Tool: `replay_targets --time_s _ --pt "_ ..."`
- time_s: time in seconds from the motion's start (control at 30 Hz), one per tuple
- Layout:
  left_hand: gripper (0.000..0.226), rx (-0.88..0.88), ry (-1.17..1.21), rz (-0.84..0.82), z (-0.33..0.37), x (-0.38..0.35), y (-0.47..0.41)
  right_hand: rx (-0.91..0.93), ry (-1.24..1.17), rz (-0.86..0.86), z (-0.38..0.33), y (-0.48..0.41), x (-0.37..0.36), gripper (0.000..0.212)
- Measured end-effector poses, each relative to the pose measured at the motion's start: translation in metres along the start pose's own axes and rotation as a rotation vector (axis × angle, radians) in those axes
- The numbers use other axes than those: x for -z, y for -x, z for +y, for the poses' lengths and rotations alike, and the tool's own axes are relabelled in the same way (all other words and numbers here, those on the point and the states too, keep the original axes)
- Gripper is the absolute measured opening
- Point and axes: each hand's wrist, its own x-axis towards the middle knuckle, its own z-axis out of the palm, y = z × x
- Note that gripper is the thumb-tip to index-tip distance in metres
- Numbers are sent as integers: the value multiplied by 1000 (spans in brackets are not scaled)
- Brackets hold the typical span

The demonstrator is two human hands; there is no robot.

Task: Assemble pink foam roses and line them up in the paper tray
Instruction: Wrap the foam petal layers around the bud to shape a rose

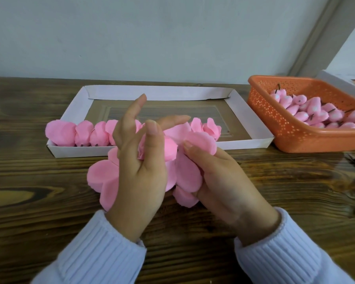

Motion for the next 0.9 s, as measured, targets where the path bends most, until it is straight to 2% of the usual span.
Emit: replay_targets --time_s 0.13,0.23,0.33,0.4,0.47,0.57,0.7,0.8,0.9 --pt "32 29 -10 -15 -1 -3 2 27 17 -26 -2 -1 3 30" --pt "43 -18 -63 10 -7 -3 3 25 40 -60 -3 -2 5 31" --pt "37 -2 -87 22 -9 0 2 12 45 -70 -3 -1 6 30" --pt "43 20 -89 35 -10 1 2 24 10 -123 -5 0 5 24" --pt "41 28 -105 42 -11 2 2 50 -24 -215 -6 1 2 26" --pt "39 60 -137 78 -12 2 2 92 80 -272 -6 3 -2 30" --pt "48 127 -50 120 -14 3 1 119 206 -286 -3 3 -3 48" --pt "53 125 54 110 -10 0 1 175 268 -274 -3 3 -2 40" --pt "44 113 76 113 -9 -3 4 300 450 -180 -3 3 -2 29"
